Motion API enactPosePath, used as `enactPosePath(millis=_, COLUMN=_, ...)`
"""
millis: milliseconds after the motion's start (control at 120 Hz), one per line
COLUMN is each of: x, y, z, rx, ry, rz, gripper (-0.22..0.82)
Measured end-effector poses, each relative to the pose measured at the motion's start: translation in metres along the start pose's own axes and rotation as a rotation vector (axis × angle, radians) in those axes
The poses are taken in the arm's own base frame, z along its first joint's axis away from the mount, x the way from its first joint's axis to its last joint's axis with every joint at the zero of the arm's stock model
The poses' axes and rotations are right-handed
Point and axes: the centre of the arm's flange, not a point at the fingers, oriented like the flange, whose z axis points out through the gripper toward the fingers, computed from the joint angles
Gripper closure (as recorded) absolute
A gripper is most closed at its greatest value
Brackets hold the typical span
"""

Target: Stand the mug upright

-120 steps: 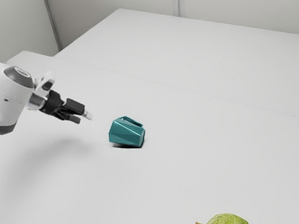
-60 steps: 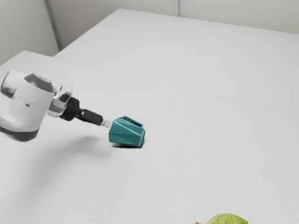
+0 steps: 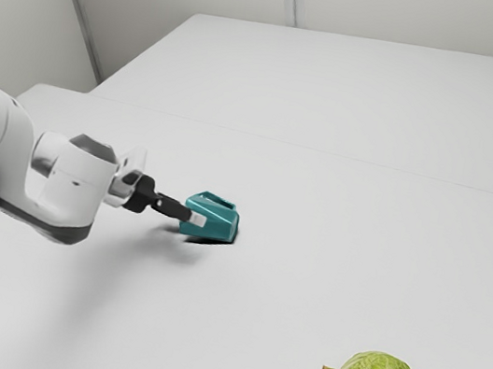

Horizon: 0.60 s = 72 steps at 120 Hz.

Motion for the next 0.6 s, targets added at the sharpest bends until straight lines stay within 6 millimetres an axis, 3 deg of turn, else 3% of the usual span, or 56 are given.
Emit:
enactPosePath(millis=233, x=0.003, y=0.010, z=0.017, rx=-0.022, ry=-0.002, rz=0.037, gripper=0.05)
enactPosePath(millis=600, x=0.025, y=0.038, z=0.019, rx=-0.035, ry=0.040, rz=0.109, gripper=0.34)
